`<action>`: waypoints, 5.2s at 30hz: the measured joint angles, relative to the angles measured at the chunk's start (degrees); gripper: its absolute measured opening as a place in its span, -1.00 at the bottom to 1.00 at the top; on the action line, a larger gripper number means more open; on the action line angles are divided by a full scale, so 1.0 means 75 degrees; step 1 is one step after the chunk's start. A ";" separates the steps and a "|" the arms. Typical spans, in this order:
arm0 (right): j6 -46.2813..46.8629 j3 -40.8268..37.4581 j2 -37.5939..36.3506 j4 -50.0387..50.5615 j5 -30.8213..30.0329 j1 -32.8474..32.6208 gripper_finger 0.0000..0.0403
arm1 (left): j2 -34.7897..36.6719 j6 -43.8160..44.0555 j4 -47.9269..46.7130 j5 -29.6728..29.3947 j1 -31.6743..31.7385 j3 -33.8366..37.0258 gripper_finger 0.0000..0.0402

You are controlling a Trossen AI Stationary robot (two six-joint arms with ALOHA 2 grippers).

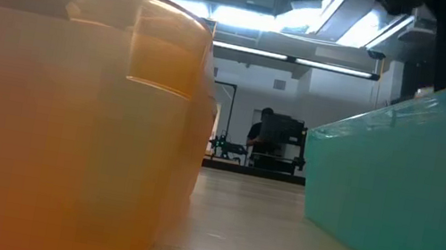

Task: Pick and place medicine bottles into bin by pill shape (circle, oval)
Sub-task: Put the top big orange pill bottle into the green bin

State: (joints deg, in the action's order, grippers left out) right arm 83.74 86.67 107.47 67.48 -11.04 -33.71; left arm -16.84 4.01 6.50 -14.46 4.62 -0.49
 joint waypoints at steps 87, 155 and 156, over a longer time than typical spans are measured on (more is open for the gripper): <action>0.5840 0.0032 -0.0482 0.2158 -0.0112 -0.2030 0.42 | 0.0000 -0.0001 0.0000 0.0000 0.0000 0.0000 -0.11; 0.4913 -0.4132 -0.2240 -0.1309 0.0215 -0.3343 0.07 | 0.0003 0.0000 0.0000 0.0000 0.0000 0.0003 -0.11; 0.4858 -0.4132 -0.2272 -0.1274 0.0180 -0.3343 0.08 | 0.0003 -0.0001 0.0000 0.0000 0.0000 0.0003 -0.11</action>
State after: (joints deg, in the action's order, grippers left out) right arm 120.18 55.68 90.44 57.93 -9.69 -58.78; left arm -16.82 4.00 6.50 -14.46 4.62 -0.47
